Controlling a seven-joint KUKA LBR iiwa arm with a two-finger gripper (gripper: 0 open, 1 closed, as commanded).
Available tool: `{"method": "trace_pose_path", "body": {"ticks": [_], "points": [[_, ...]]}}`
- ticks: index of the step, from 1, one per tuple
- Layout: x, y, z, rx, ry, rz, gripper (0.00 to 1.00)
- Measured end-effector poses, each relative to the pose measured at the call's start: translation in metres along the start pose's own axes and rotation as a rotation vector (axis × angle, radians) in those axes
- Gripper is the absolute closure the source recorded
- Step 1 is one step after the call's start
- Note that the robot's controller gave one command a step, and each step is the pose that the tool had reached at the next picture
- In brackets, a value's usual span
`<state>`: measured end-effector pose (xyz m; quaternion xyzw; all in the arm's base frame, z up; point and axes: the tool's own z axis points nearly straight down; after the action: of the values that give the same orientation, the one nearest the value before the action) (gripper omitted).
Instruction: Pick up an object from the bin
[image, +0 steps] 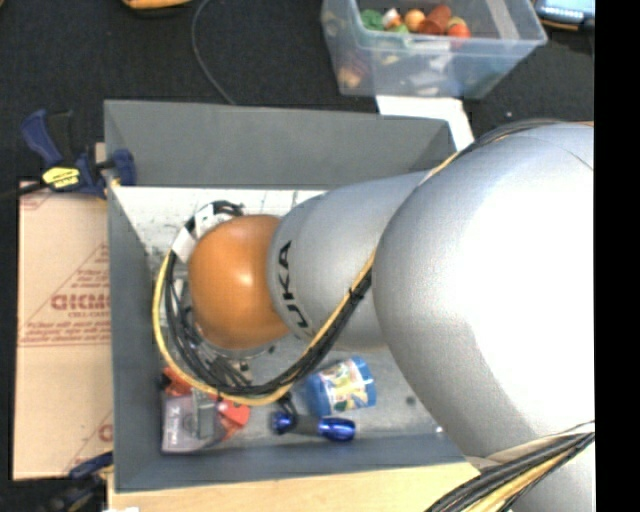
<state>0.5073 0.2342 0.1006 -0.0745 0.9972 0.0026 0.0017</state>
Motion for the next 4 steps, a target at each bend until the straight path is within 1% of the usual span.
{"method": "trace_pose_path", "body": {"ticks": [1,2,4], "points": [[0.0,0.0,0.025,0.003,-0.019,0.224,0.0],[0.02,-0.008,0.023,-0.008,-0.023,0.016,1.0],[0.019,-0.008,0.021,-0.009,-0.025,0.017,1.0]]}}
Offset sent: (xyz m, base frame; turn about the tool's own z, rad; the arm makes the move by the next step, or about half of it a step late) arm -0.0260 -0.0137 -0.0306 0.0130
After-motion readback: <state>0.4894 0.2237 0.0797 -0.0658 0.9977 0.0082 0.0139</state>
